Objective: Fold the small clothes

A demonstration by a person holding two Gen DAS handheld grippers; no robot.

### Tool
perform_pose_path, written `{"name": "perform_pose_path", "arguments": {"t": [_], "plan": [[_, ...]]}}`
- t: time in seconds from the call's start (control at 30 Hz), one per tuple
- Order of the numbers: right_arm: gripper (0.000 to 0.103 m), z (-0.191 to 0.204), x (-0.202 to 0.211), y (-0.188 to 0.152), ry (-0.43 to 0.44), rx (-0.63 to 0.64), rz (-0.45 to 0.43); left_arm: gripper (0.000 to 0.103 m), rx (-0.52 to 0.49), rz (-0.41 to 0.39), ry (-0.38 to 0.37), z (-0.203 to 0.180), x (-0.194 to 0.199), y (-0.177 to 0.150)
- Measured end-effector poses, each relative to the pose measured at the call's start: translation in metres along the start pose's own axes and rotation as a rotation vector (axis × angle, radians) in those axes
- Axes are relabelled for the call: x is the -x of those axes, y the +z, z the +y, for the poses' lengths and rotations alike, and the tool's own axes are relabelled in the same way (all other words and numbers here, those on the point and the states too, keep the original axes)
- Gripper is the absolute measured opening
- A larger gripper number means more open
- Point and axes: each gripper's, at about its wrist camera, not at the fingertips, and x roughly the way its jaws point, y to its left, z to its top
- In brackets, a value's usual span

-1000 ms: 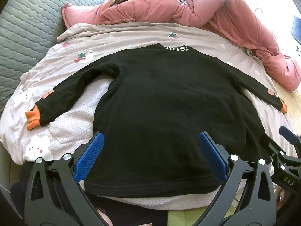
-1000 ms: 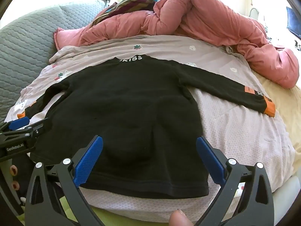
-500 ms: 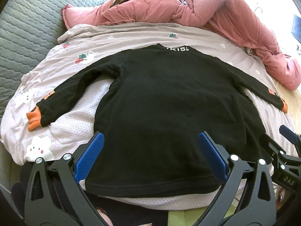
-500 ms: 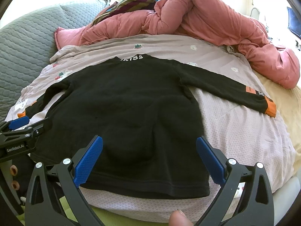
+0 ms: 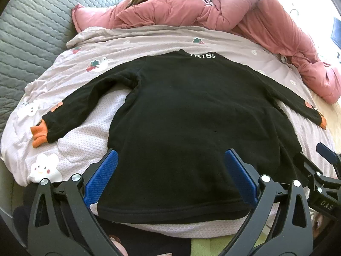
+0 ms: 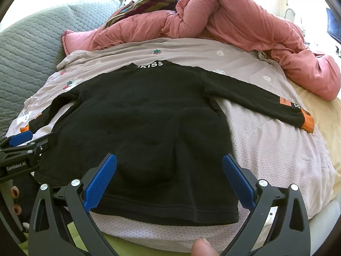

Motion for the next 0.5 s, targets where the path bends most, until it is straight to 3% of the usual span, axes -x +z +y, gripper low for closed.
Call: {"name": "perform_pose_path", "arguments": {"t": [0.5], "plan": [[0.099,-0.0001,0.0001,-0.0012,0.004,-0.003,-0.003,0.094,-0.002,0.001,0.002,-0.0001,0.0001,-0.0001]]}}
